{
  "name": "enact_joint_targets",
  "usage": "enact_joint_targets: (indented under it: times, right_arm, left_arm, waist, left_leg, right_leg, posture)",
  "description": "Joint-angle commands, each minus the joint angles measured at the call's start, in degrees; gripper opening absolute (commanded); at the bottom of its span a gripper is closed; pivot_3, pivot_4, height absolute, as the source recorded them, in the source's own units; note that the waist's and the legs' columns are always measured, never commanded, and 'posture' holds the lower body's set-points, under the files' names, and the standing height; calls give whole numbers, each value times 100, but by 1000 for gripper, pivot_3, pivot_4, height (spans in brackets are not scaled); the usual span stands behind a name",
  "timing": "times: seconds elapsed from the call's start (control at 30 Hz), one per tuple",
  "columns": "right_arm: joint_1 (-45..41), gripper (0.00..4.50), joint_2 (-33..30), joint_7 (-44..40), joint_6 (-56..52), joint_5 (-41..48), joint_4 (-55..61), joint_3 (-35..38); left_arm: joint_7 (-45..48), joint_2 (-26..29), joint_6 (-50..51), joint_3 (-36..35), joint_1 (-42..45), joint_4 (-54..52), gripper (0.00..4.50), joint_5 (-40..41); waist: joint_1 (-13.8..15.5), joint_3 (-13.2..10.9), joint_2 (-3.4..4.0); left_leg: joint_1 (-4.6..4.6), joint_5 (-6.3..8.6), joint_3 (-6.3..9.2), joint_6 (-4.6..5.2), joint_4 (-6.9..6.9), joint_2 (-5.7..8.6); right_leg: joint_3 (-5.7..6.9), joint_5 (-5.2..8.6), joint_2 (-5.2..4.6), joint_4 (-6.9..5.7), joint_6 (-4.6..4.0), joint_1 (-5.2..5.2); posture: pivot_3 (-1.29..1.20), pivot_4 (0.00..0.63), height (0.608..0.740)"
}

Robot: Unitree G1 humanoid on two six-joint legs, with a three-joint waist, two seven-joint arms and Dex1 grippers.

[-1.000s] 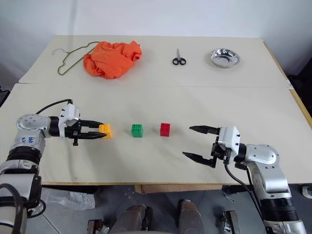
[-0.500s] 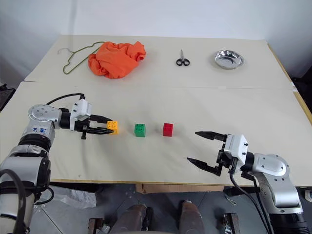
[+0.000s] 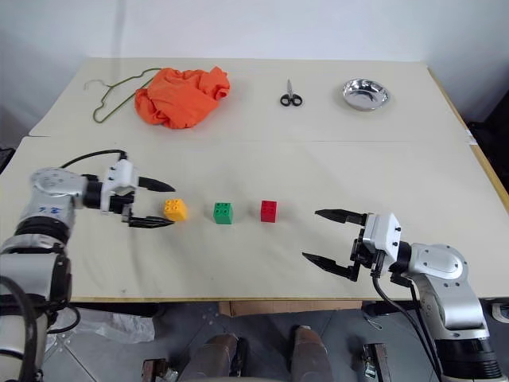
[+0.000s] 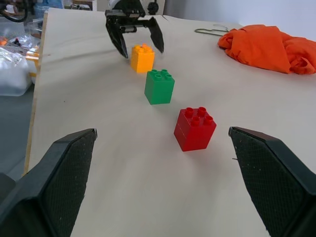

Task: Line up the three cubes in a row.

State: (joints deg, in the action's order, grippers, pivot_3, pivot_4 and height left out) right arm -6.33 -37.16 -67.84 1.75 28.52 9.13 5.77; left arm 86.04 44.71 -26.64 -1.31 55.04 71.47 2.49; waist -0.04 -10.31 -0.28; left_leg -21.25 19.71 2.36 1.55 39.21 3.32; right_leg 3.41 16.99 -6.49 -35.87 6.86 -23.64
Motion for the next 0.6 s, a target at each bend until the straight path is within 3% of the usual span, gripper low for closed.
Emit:
enact_joint_targets:
  times: [0.03, 0.13, 0.3, 0.43, 0.6]
  right_arm:
    - [-259, 4500, 5, -226, 29, 192, -109, 2]
    - [-543, 4500, -142, -557, -2, 286, -400, 36]
    - [-1272, 4500, -699, -1567, -103, 251, -1222, -49]
    - [-1880, 4500, -731, -1846, 75, 153, -1821, -85]
    - [-2332, 4500, -559, -1830, 134, 42, -2121, -157]
  left_arm:
    - [637, 414, 146, -215, -395, -626, 4438, 612]
    - [646, 839, 657, -408, -1149, -1659, 4438, 1371]
    - [-116, 1330, 1450, -1551, -2900, -3535, 4438, 2163]
    - [-542, 1387, 1789, -2223, -4178, -4716, 4438, 2311]
    - [-1305, 1208, 2030, -2755, -4792, -5411, 4438, 2357]
  waist:
    - [-1, 0, 0]
    - [-22, 0, 0]
    - [-23, -7, 12]
    - [-19, -9, 16]
    - [14, -11, 20]
  left_leg:
    - [0, 0, 1, 0, 1, 0]
    - [0, 1, 6, 0, 0, -2]
    - [-1, 3, 10, -1, -1, -5]
    - [1, 7, 13, -9, -3, -21]
    - [1, 7, 20, -13, -3, -22]
  right_leg:
    - [0, 0, -1, 0, 0, 0]
    - [-13, 0, -15, 1, -1, 0]
    - [-59, 1, -28, 9, -3, 2]
    - [-57, 4, -26, 22, -8, 7]
    - [-54, 6, -24, 21, -13, 8]
  posture:
    - [0, 150, 740]
    - [0, 150, 740]
    - [0, 150, 740]
    - [0, 150, 740]
    - [0, 150, 740]
